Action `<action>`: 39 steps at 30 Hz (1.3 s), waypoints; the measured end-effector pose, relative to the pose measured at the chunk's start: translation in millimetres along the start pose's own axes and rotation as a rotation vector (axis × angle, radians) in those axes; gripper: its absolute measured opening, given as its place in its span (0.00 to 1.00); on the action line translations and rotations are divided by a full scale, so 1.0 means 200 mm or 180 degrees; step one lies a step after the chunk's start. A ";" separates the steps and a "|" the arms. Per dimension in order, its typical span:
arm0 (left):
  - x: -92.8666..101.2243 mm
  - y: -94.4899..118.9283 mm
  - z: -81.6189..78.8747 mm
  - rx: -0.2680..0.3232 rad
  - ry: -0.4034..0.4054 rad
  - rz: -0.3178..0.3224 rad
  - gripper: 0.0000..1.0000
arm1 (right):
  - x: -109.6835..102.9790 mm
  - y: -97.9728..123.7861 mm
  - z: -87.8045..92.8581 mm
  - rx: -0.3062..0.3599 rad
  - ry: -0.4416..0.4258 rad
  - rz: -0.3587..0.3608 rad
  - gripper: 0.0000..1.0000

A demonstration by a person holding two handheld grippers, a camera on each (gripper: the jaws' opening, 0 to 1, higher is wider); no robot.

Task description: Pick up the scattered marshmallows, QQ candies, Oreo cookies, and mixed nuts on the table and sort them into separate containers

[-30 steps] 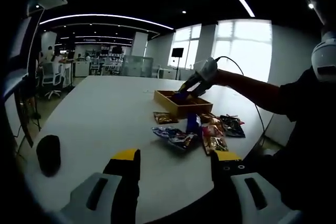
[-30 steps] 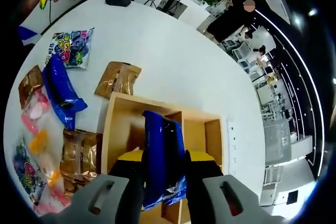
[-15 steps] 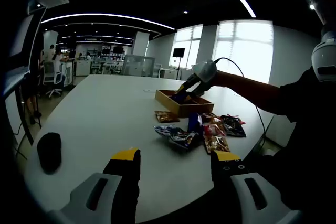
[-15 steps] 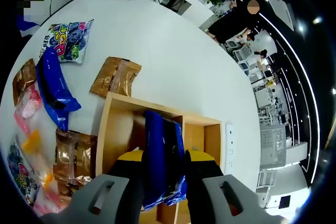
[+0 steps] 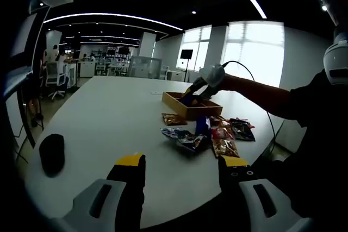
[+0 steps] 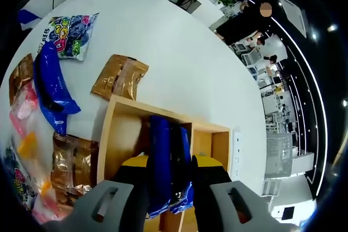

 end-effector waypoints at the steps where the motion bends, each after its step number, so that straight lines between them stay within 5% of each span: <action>1: 0.00 0.00 0.00 0.0001 0.0000 0.0001 0.59 | 0.00 0.00 0.00 -0.0005 0.0008 0.0000 0.25; 12: 0.01 0.00 0.00 0.0001 -0.0012 0.0007 0.59 | -0.01 -0.03 -0.01 -0.0085 0.0152 0.0027 0.26; 24: 0.02 0.00 0.00 0.0012 -0.0013 0.0012 0.59 | 0.02 -0.04 0.00 -0.0036 -0.0010 -0.0115 0.29; 31: 0.01 0.02 0.00 0.0020 -0.0011 -0.0015 0.59 | 0.02 -0.05 0.03 -0.0156 -0.0048 -0.0064 0.38; 39: 0.02 0.02 -0.02 0.0017 -0.0032 -0.0013 0.59 | 0.05 0.02 0.02 -0.0007 -0.0136 0.0005 0.38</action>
Point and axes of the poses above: the point that each gripper's makers call its tool centre point, and the gripper's own axes: y roughly backward along the fingers, x roughly to its right, z roughly out of its underside, the point moved 10 cm from there along y, roughly backward along the fingers, and after that the axes turned 3 degrees about y, right-handed, at the moved point
